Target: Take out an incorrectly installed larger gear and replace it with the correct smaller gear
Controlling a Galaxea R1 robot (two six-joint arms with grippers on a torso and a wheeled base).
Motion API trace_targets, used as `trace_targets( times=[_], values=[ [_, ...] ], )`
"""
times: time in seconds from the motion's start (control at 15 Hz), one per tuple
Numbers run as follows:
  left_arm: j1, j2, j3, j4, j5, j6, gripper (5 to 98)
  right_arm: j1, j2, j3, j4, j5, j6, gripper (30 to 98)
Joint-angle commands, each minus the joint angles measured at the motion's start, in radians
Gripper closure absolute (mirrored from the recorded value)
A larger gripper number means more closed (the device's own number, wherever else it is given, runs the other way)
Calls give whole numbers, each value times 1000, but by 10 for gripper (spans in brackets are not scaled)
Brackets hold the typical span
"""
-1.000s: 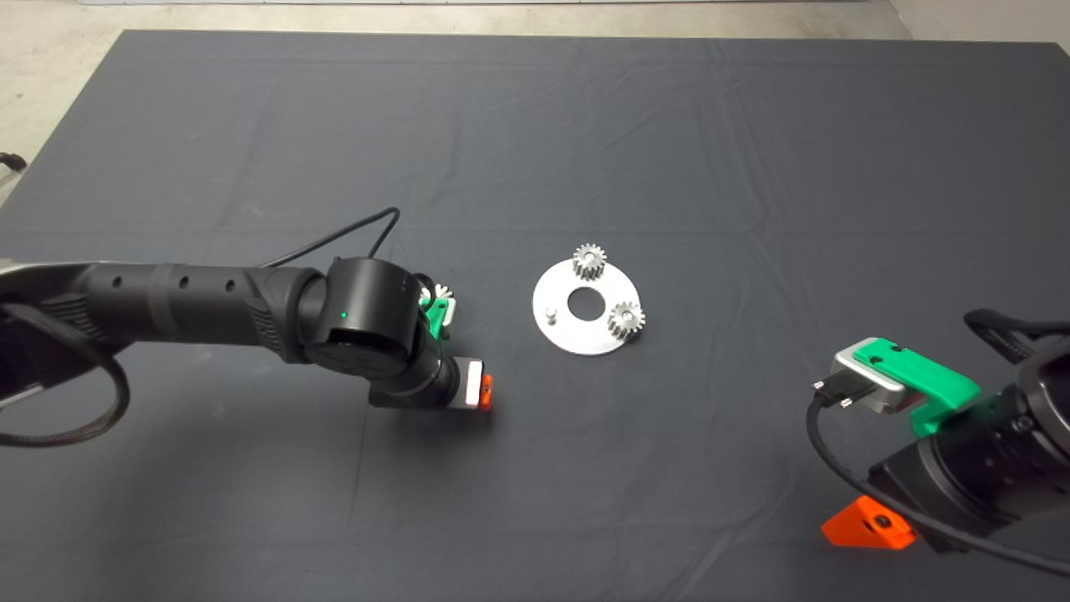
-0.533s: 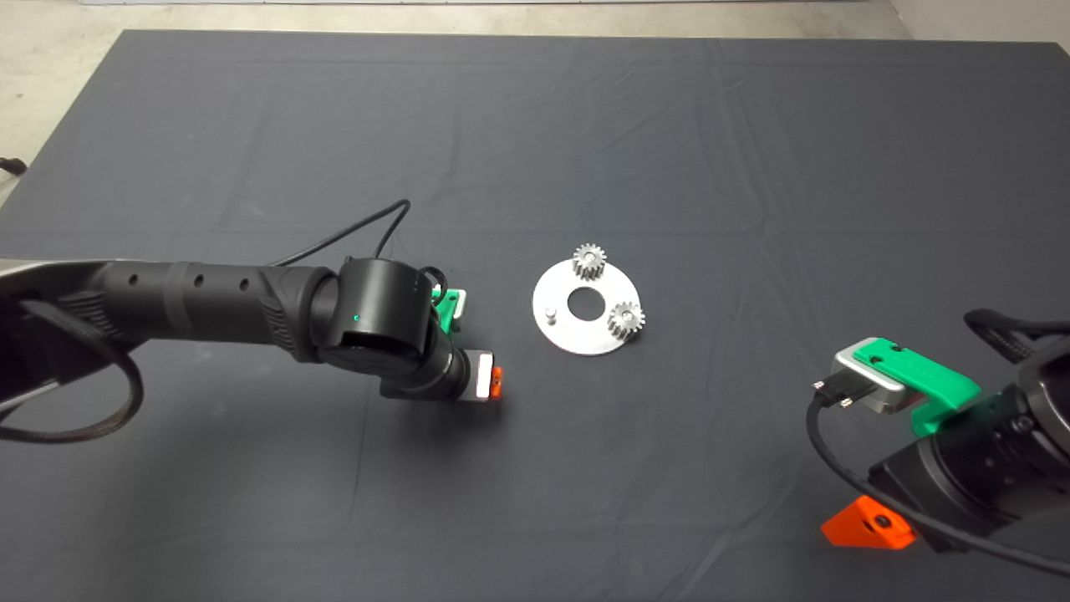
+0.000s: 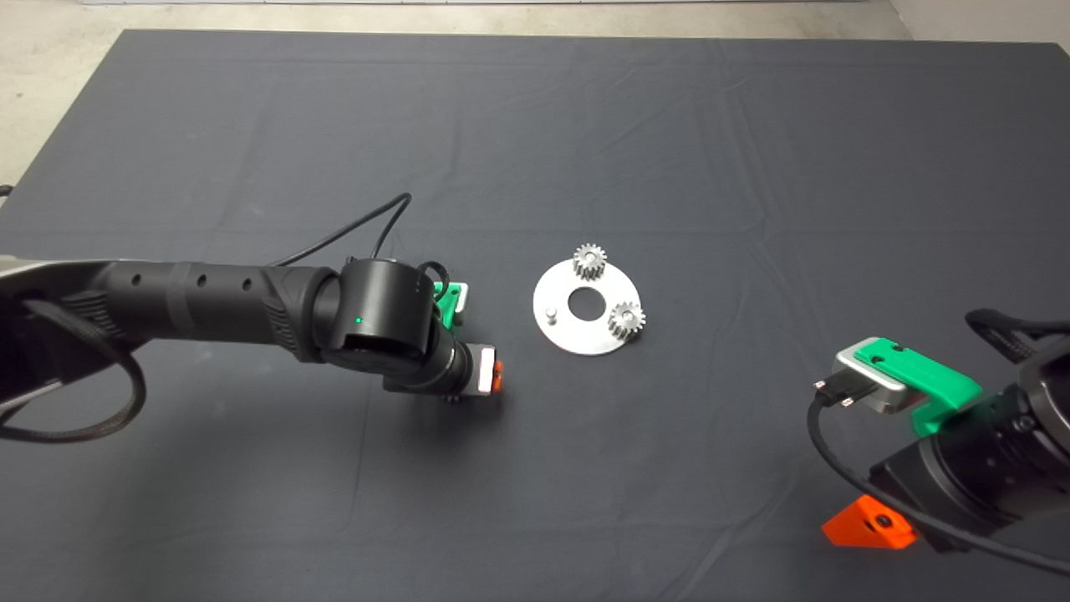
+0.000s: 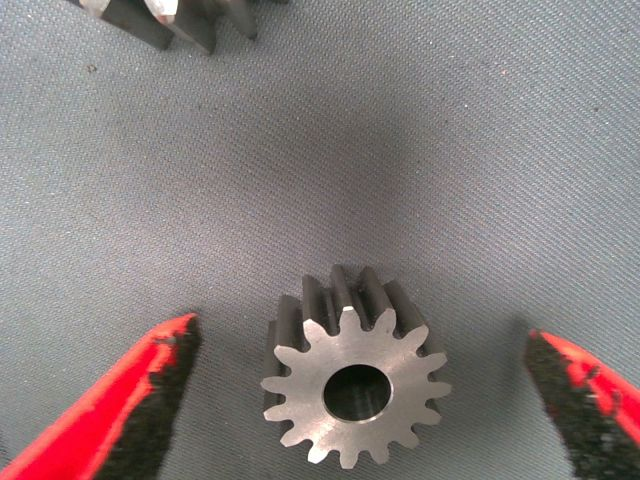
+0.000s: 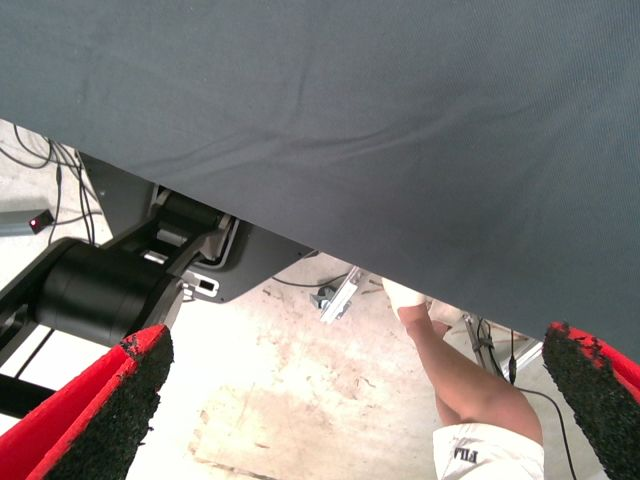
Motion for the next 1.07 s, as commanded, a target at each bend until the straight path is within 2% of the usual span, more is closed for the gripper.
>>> trace_targets(
  times=[0.0,0.4,0.53,0.73,0.8,1.0],
  values=[
    [-14,1,9,13,18,11,232,26,-10,2,27,-56,-2,308],
    [-15,3,14,10,19,36,288,26,-10,2,27,-55,-2,308],
    [-16,4,17,10,27,42,338,26,-10,2,27,-56,-2,308],
    [-15,4,17,10,36,43,348,26,-10,2,27,-54,-2,308],
    [-15,4,9,10,38,44,384,26,-10,2,27,-54,-2,308],
    [-15,6,8,10,44,43,416,26,-10,2,27,-53,-2,308]
  ],
)
